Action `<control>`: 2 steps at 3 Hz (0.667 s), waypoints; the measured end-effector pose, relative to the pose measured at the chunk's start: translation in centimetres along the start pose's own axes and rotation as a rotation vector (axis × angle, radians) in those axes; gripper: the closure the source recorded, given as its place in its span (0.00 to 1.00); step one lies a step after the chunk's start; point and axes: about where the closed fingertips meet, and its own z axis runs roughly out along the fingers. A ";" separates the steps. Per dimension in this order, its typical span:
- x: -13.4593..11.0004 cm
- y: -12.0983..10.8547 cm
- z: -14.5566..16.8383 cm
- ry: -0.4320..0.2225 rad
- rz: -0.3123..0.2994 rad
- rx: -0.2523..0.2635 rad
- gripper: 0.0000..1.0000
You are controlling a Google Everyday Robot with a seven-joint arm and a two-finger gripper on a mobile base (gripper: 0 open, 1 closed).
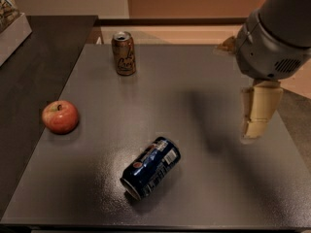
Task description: Place pepsi can upright
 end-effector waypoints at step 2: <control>-8.8 4.2 3.6 -0.045 -0.370 -0.095 0.00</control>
Offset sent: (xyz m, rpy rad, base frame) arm -0.0699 0.1398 -0.0651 -0.1025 0.0876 0.6116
